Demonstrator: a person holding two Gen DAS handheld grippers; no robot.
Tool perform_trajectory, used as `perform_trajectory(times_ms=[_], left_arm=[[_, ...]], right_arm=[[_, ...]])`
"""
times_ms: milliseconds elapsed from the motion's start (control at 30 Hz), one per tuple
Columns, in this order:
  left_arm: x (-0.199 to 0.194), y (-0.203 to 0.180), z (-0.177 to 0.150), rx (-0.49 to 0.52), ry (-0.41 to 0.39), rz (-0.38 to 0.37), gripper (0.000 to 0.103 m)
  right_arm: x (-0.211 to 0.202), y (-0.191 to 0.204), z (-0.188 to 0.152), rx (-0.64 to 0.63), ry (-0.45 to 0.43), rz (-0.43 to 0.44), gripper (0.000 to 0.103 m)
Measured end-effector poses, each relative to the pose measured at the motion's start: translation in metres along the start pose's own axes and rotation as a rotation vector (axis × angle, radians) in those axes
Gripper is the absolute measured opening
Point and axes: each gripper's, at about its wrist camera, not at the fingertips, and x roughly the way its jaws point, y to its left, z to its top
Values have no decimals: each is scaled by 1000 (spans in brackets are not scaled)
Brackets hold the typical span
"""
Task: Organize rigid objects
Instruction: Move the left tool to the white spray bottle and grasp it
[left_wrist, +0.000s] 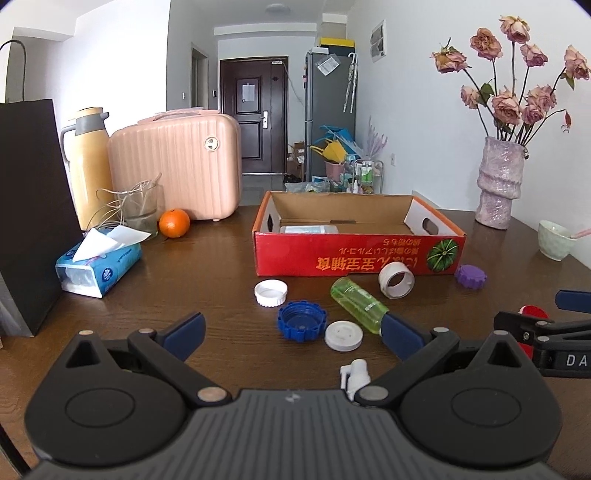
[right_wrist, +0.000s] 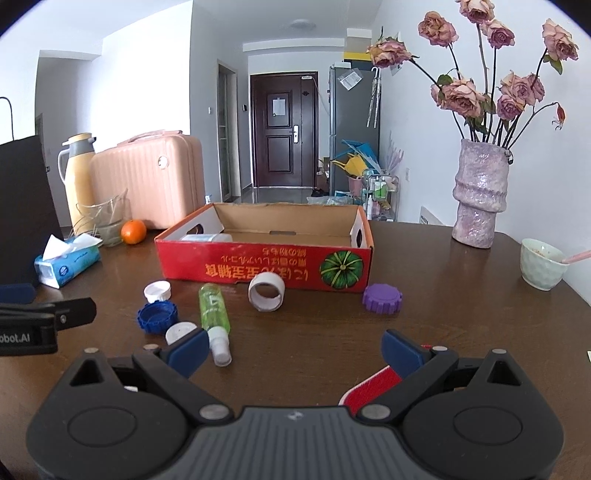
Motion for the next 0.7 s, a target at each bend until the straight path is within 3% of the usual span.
perform_trajectory(times_ms=[267, 700], left_arm=[[4, 12, -5, -12, 17, 5, 103], [24, 2, -19, 23, 148, -47, 103]], right_arm=[[6, 7, -2, -12, 9, 12, 100], [13, 7, -10, -12, 30, 5, 100]])
